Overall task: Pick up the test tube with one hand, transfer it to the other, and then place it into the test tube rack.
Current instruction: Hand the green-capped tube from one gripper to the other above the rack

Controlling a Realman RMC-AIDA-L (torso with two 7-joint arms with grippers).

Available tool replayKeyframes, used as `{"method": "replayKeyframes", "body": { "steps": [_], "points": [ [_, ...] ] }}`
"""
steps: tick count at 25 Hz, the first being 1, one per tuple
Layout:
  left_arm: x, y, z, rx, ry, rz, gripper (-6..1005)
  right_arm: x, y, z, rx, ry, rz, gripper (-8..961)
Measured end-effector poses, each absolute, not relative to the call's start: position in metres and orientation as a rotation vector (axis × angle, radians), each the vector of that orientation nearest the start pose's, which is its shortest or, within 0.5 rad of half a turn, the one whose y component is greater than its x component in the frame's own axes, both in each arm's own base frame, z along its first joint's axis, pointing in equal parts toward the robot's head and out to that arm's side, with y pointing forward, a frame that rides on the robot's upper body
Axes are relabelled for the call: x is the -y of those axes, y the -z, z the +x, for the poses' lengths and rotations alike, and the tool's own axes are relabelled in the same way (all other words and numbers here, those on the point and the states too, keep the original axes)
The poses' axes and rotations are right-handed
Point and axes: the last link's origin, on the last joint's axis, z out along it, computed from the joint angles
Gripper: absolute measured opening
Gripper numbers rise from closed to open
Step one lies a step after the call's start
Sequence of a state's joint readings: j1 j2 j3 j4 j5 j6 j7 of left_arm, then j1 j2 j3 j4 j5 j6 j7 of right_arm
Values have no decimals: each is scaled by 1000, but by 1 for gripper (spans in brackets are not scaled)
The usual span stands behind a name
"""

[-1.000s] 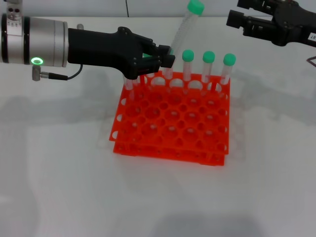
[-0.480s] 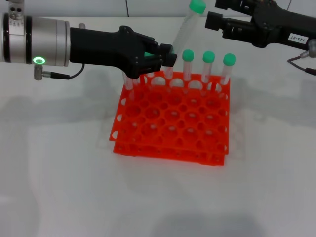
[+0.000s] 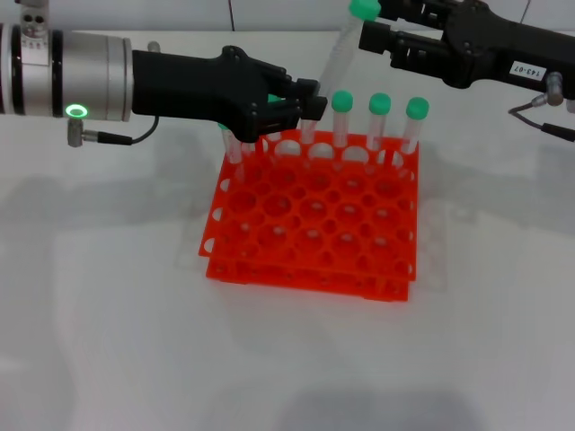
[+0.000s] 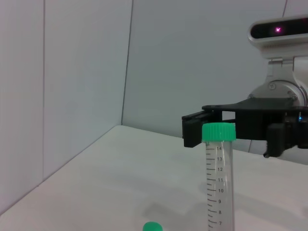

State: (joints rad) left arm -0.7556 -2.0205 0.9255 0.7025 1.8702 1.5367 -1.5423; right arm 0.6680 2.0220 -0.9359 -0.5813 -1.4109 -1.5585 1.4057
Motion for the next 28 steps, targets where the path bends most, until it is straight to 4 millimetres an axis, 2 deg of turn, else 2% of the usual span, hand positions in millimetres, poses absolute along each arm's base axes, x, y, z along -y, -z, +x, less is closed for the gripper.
{"method": "replayKeyframes", "body": {
  "steps": [11, 28],
  "points": [
    [-384, -3, -163, 362, 685, -2923, 191, -377, -23, 158, -405, -1300, -2607, 606],
    [-386, -2, -163, 362, 675, -2917, 191, -383, -17, 154, -413, -1285, -2606, 587]
  ]
}}
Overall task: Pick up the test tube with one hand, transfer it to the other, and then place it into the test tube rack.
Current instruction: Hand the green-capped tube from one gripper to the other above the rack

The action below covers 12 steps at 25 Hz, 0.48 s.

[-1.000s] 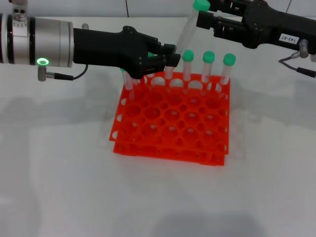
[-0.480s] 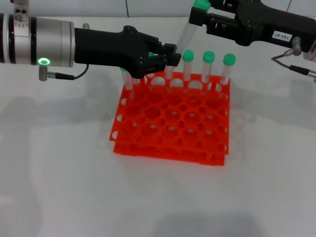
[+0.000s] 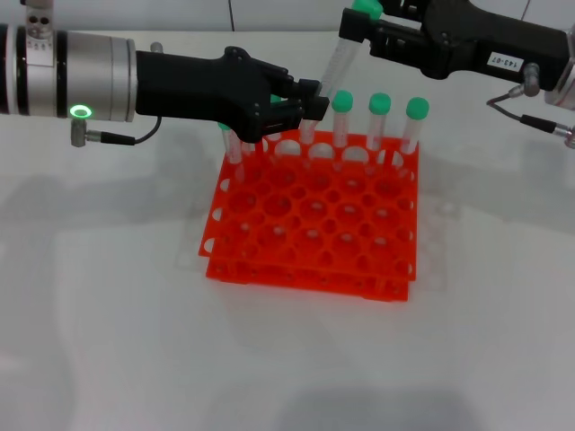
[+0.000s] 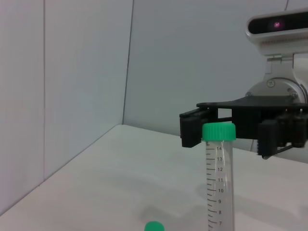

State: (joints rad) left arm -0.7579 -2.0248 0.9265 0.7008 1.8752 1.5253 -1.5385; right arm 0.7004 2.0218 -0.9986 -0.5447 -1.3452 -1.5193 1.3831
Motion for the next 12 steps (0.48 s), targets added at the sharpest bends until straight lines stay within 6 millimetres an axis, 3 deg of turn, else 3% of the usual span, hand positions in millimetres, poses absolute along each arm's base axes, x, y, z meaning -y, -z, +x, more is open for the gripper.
{"method": "replayKeyframes", "body": {
  "steps": [2, 8, 12],
  "points": [
    [-386, -2, -164, 363, 674, -2917, 189, -384, -17, 153, -414, -1281, -2605, 585],
    [-386, -2, -164, 364, 674, -2917, 175, -385, -16, 154, -425, -1265, -2602, 400],
    [-385, -2, -164, 364, 673, -2918, 165, -386, -14, 154, -433, -1256, -2605, 346]
  ]
}}
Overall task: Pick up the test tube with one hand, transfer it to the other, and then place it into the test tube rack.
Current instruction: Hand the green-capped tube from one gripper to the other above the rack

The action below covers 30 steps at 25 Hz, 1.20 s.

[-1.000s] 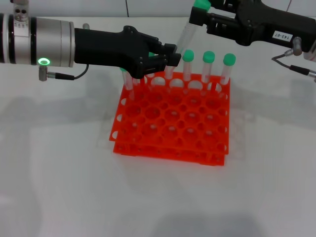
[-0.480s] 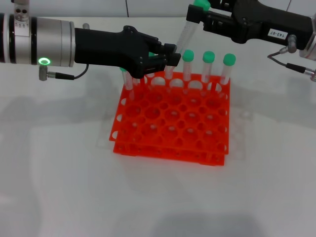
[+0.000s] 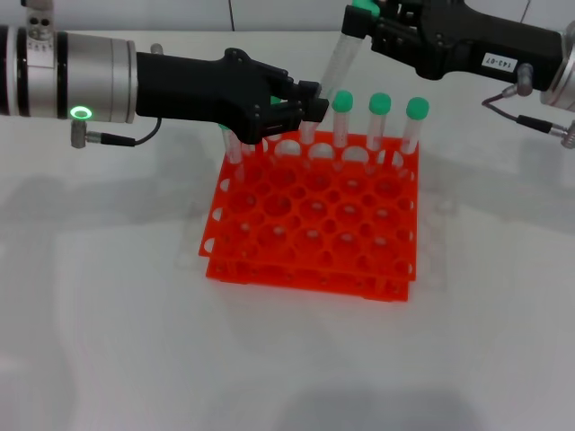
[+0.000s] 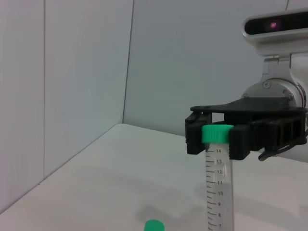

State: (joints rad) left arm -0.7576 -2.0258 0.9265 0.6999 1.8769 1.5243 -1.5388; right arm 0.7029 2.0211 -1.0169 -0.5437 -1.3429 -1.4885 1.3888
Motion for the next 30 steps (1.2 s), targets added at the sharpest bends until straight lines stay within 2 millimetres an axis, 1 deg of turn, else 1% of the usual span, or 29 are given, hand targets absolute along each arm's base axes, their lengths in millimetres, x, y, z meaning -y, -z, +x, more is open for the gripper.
{"method": "replayKeyframes", "body": {
  "steps": [6, 18, 24, 30],
  "points": [
    [-385, -1, -163, 364, 676, -2919, 151, -386, -14, 155, -439, -1247, -2605, 266],
    [-383, 4, -164, 342, 664, -2923, 123, -387, -15, 155, -431, -1234, -2611, 266],
    [-383, 9, -163, 357, 636, -2934, 84, -387, -14, 154, -426, -1231, -2614, 265],
    [-385, 9, -162, 429, 637, -2922, 235, -387, -15, 155, -427, -1231, -2614, 265]
  ]
}}
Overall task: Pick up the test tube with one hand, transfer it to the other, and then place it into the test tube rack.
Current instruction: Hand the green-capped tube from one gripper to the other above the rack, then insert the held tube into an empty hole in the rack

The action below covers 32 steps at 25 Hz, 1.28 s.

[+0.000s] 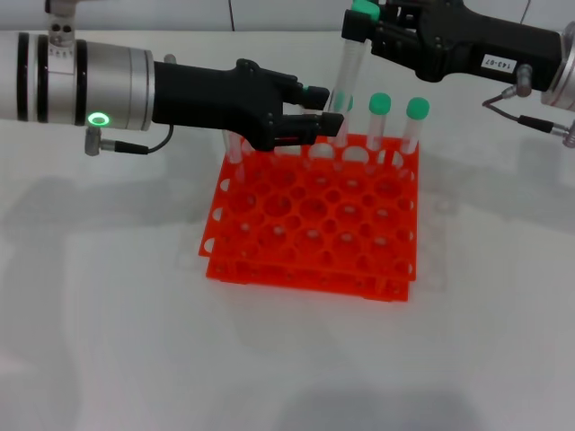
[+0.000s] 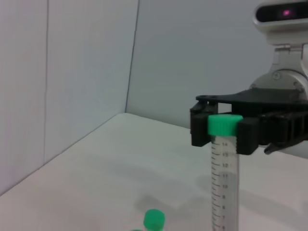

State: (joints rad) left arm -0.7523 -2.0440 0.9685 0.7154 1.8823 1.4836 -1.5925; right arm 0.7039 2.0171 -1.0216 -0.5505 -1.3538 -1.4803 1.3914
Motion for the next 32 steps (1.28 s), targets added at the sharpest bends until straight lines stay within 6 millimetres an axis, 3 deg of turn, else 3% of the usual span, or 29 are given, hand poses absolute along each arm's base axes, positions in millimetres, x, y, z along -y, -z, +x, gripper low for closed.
{"method": "replayKeyframes", "body": {
  "steps": [7, 13, 19, 25, 32],
  "points": [
    [-382, -1, -164, 542, 568, -2918, 477, -387, -15, 156, -420, -1226, -2610, 265],
    [-368, -19, -173, 701, 491, -2918, 722, -385, -15, 159, -397, -1216, -2606, 265],
    [-357, -33, -187, 775, 392, -2899, 893, -380, -9, 162, -370, -1196, -2620, 265],
    [-344, -48, -204, 816, 237, -2855, 890, -377, 0, 165, -362, -1176, -2627, 264],
    [-325, -70, -230, 871, 25, -2813, 887, -376, 19, 154, -307, -1136, -2655, 264]
  ]
}}
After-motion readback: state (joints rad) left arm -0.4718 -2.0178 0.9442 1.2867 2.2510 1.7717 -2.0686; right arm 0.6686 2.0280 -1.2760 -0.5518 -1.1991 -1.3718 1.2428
